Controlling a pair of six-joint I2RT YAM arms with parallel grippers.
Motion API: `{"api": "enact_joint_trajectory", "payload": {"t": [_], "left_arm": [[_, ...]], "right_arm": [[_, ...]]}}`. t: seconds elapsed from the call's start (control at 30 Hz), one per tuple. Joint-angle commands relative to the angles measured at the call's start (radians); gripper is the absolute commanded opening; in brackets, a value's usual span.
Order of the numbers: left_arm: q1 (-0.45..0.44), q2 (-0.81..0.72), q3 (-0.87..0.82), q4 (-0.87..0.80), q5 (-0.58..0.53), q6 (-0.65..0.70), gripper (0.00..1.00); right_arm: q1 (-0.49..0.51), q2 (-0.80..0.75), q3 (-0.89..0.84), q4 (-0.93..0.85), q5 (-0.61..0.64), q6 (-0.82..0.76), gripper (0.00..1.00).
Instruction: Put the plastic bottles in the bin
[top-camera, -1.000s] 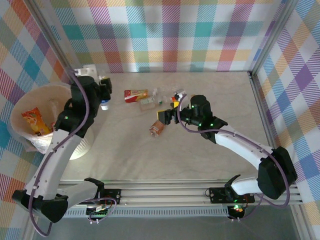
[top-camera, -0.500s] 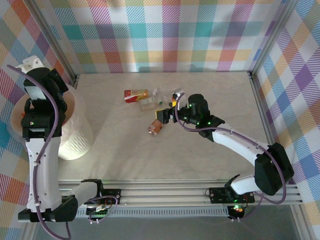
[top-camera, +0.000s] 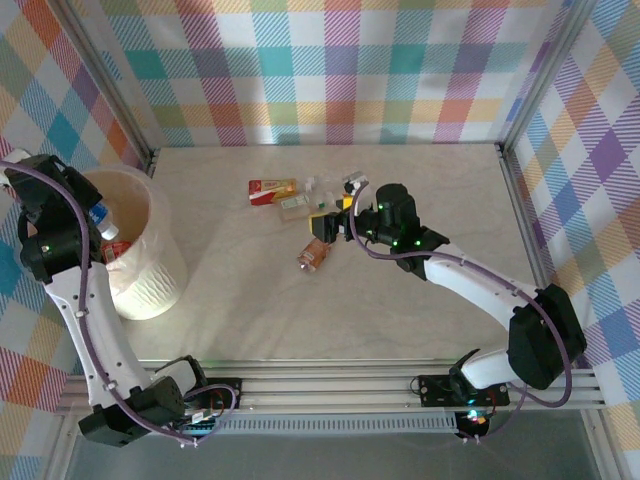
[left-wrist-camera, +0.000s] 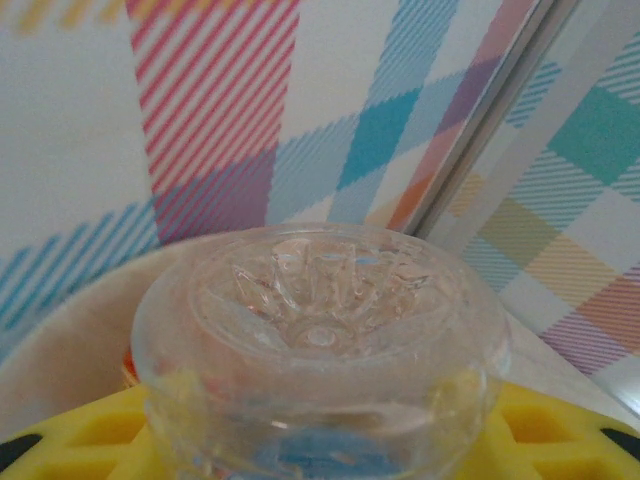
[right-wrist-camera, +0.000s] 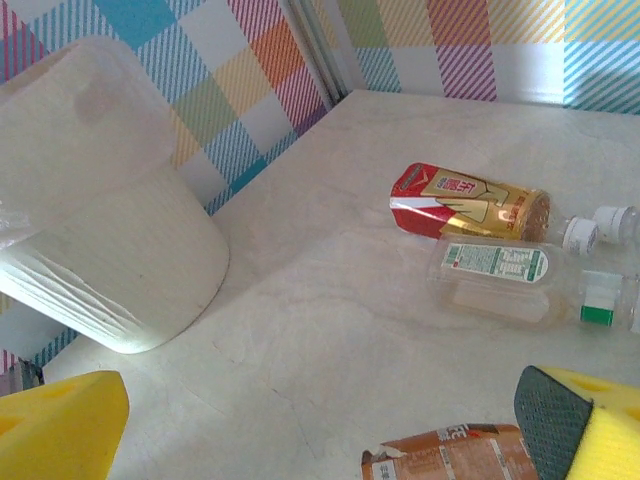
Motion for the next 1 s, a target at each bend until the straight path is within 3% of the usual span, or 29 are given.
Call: {"api": "enact_joint_trajectory", "payload": {"t": [0.0,0.23,0.3,0.4,0.63,0.97], "left_arm": [[0.043,0.006,-0.037,0.031,0.16,-0.077,0.52],[0.052,0.034,-0.112,0.034,0.212,-0.102,0.53],[0.053,0.038,-0.128,0.035,0.224,-0.105,0.56],[0.053,0.044,-0.136,0.028,0.228,-0.118,0.7],[0.052,0.056,-0.108,0.012,0.292,-0.11,0.84],[0.051,0.063,-0.073,0.007,0.433,-0.143,0.95]], "right_arm": [[0.002,-0.002,0.029,0.001,-0.009,-0.012,1.0],[0.002,-0.01,0.027,-0.019,0.003,-0.014,1.0],[0.001,-0.013,0.023,-0.021,0.01,-0.019,1.0],[0.002,-0.014,0.021,-0.028,0.015,-0.024,1.0],[0.002,-0.012,0.019,-0.027,0.015,-0.012,1.0],[0.002,-0.009,0.015,-0.035,0.043,0.003,1.0]]}}
